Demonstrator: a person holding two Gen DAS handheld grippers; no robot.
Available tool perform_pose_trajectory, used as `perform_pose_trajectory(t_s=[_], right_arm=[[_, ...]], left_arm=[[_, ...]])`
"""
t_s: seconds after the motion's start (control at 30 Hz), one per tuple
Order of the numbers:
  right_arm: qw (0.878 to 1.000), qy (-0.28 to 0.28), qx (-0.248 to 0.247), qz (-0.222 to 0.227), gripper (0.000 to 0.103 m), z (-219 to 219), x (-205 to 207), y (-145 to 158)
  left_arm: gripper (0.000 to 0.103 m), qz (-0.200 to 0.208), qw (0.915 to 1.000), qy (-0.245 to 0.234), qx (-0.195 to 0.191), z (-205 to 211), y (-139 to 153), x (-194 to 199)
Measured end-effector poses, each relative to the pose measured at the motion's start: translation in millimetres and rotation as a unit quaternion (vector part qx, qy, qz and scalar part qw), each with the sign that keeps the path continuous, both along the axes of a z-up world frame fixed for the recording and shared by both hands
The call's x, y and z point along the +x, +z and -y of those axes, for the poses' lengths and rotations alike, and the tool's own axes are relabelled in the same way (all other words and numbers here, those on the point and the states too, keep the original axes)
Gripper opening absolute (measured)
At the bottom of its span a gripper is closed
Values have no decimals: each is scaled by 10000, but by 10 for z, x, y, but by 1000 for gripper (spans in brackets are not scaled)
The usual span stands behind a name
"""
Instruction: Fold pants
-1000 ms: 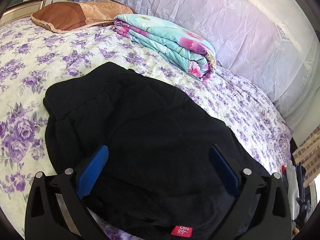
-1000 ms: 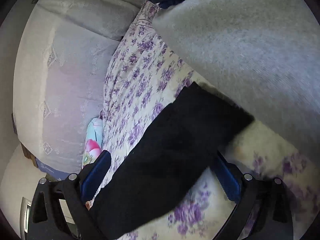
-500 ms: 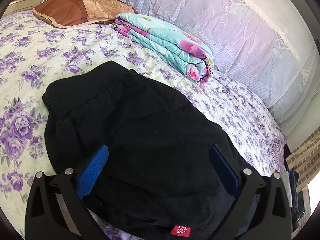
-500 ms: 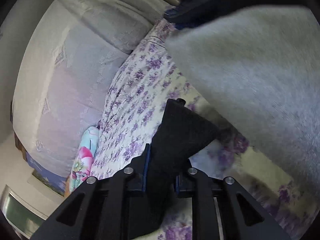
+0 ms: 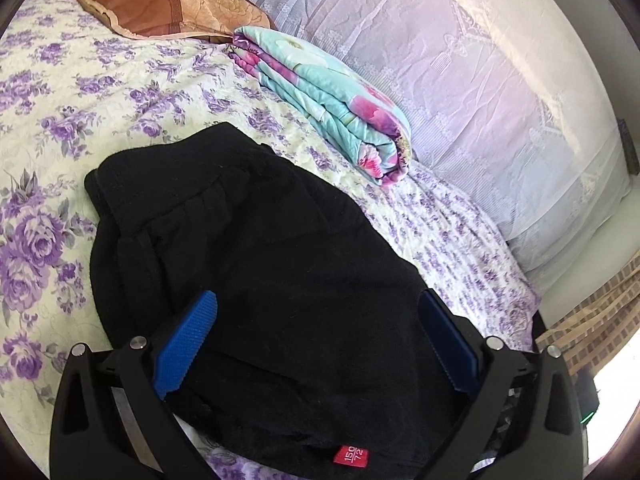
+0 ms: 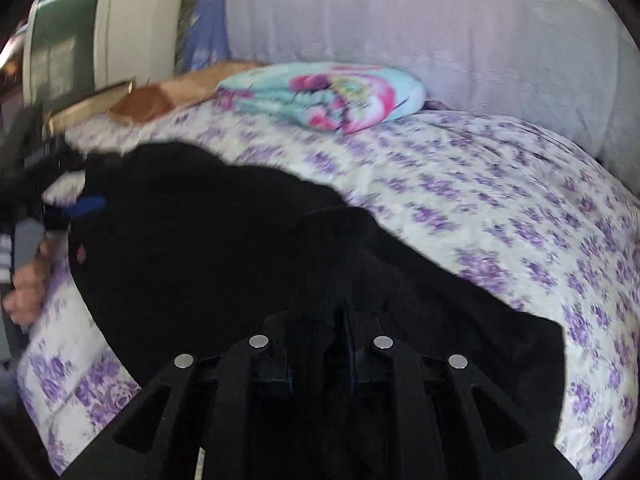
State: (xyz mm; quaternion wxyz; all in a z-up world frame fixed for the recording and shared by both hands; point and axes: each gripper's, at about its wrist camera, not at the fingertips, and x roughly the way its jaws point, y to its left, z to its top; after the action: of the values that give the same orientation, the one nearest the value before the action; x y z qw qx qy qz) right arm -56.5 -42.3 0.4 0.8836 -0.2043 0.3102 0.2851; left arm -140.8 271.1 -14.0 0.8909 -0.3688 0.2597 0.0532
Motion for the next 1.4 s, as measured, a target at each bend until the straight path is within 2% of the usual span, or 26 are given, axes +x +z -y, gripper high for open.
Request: perform_pose_trajectory(t_s=[0.07,0.1,0.13,0.17,0.27,0.3,0.37,0.4,0.47,0.53,0.6,0.63,0.67,0.77,0.8,0.87,0.93,0.97,1.0,1.03,1.1,1.17,1.2,1.27,1.37,1.4], right_arm=[[9964,165,-812,170,30,-204,-140,-183],[9950,230,-904,357,51,-219,-229,-153],[9954,269,-787,473,76,-170,-306,-75],[9966,326,-538,524,80,-82,-392,20],[9973,448,556,145,81,218,-430,380],[9950,220,959,139,81,384,-390,524],[9895,-452,1345,267,87,630,-237,656],[9852,-1051,1314,340,90,745,-92,661],[9834,-1420,1126,105,90,764,87,565],[9870,-1372,805,-221,90,626,204,340],[9922,-1031,147,-678,90,346,220,-29],[9927,-922,-132,-771,92,246,181,-174],[9940,-922,-137,-564,93,228,121,-175],[9946,-941,91,-433,93,322,96,1],[9940,-1058,229,-170,94,359,38,84],[9943,-980,425,31,100,353,-9,189],[9967,-772,234,-121,100,202,21,96],[9973,-692,36,-249,100,111,30,-5],[9967,-537,-391,-470,99,-28,42,-195],[9965,-475,-534,-428,99,-86,20,-240],[9972,-478,-459,-356,99,-53,-12,-152],[9983,-511,-270,-93,99,37,-128,-64],[9981,-592,-100,123,99,136,-198,29],[9965,-774,174,244,99,360,-188,163],[9932,-1126,150,-249,99,640,22,69],[9906,-1177,-94,-693,99,691,162,-117]], left_arm=[[98,30,10000,-13,-35,-4,-2,-7],[98,35,10000,-16,-36,4,3,-11],[98,40,10000,-17,-37,5,5,-13],[98,43,10000,-18,-40,5,5,-14],[98,69,9999,-17,-71,1,3,-21],[98,72,9999,-13,-81,0,4,-20],[98,68,9999,-14,-73,-2,4,-15],[98,65,10000,-13,-67,-1,3,-12],[98,66,10000,-13,-69,-6,1,-15],[98,50,10000,-10,-49,-5,1,-10],[98,28,10000,-2,-16,5,2,-8],[98,19,10000,1,-8,7,2,-1],[98,9,10000,4,0,7,0,2],[98,-11,10000,12,21,6,-4,7],[98,-21,10000,14,36,8,-5,9],[98,-32,10000,20,51,8,-4,17],[98,-55,10000,25,72,13,-5,28],[98,-65,9999,25,86,14,-7,32],[98,-67,9999,19,93,11,-7,33],[98,-80,9999,23,108,12,-8,36],[98,-110,9999,28,129,14,-11,45],[98,-148,9997,35,175,23,-12,53],[98,-160,9997,37,194,25,-12,55],[98,-172,9996,41,214,30,-15,53],[98,-190,9995,48,231,33,-17,59],[98,-195,9995,49,238,34,-18,61]])
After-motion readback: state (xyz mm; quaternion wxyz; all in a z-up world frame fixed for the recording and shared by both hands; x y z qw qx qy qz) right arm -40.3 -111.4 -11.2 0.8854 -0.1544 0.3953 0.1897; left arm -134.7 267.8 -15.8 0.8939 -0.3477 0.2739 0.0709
